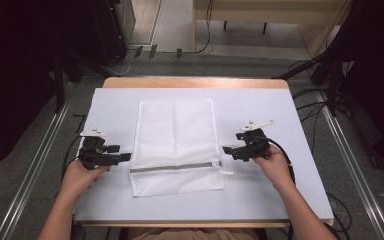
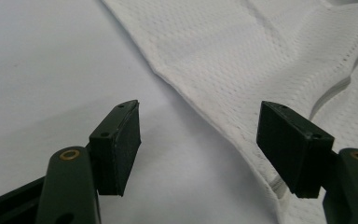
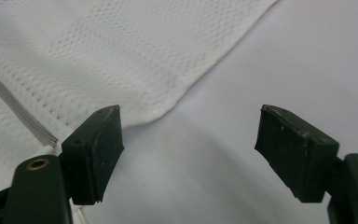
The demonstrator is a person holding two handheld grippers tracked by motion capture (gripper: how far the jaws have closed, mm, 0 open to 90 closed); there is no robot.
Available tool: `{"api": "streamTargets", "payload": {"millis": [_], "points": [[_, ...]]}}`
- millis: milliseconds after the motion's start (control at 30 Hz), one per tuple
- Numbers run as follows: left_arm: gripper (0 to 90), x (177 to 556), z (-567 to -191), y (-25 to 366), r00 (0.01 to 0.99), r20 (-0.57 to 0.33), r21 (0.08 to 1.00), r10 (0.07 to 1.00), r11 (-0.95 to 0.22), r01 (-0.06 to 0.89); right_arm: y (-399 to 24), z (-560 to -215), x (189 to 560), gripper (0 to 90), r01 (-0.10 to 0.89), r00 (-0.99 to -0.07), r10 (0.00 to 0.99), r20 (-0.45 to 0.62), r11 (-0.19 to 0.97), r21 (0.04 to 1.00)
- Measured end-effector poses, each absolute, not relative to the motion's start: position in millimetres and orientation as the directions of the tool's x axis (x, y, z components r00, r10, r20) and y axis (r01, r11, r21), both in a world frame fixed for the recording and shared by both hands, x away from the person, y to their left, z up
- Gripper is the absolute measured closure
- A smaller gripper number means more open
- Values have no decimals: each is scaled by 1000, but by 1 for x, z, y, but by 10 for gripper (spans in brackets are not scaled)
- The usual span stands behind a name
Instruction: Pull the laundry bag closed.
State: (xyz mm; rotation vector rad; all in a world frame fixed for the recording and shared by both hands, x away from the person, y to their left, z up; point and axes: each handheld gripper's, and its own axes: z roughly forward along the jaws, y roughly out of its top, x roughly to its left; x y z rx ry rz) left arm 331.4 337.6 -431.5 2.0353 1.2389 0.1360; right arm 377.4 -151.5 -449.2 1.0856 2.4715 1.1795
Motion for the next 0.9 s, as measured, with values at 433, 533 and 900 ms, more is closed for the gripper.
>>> {"api": "streamTargets", "payload": {"millis": [433,533,900], "points": [[311,337,-434,343,477,-227,630,849,-246,737,-173,-452,382,242,551,-666,737,116,382,741],[307,338,-434,346,462,-241,634,854,-223,741,-176,-453,382,244,538,-670,737,90,397,744],[302,339,-436,354,433,-260,621,863,-194,760,-184,-457,388,250,576,-621,780,74,390,718]]}}
